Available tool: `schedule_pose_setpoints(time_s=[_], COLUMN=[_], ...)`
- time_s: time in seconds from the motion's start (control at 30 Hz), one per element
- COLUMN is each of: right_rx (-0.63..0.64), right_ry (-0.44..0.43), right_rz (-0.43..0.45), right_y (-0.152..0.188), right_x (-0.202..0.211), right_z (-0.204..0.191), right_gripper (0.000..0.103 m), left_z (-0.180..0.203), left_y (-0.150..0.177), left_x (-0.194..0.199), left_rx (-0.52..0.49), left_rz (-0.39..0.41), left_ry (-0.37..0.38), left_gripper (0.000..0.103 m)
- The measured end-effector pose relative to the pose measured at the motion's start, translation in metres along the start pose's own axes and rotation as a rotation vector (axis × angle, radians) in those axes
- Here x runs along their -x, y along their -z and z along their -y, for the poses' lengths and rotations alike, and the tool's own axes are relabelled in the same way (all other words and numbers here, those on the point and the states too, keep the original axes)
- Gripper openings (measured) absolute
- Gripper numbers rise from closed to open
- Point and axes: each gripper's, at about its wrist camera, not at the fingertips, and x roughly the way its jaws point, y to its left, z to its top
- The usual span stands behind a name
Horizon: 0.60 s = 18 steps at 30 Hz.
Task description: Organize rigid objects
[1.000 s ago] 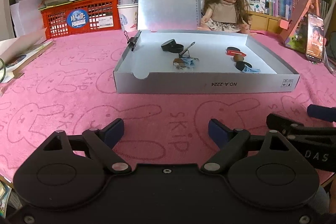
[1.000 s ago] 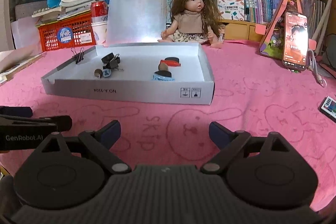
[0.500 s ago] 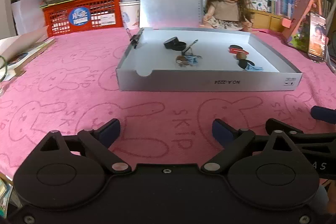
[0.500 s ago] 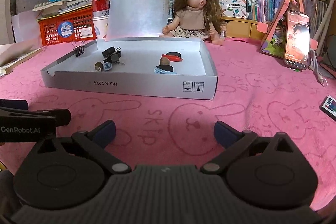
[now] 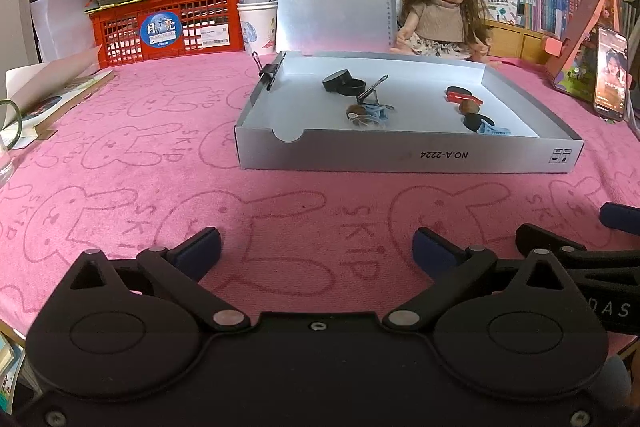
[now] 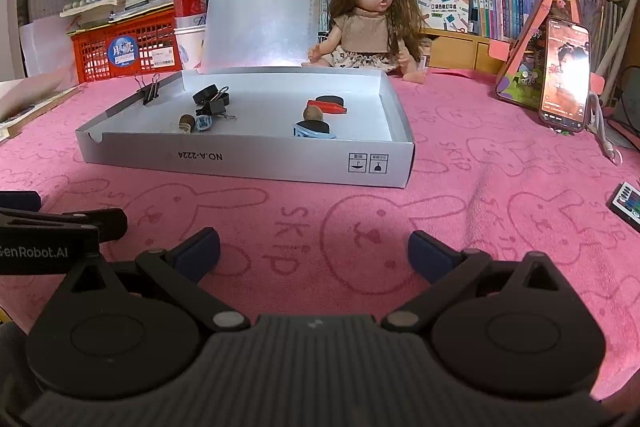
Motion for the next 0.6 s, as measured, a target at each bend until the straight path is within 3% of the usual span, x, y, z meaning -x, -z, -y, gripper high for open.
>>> schedule_pose_setpoints(time_s=[0.6], right_rx=[0.0], right_ry=[0.001], right_rz=[-0.005], right_y=[-0.0003], right_x=[-0.0005], right_z=[-0.0003], right_gripper=[0.103], left_z=[-0.0002], left_y=[0.0003], left_x=[-0.0001], left_rx=[0.001], left_rz=[-0.001], left_ry=[0.0], left_gripper=[0.102])
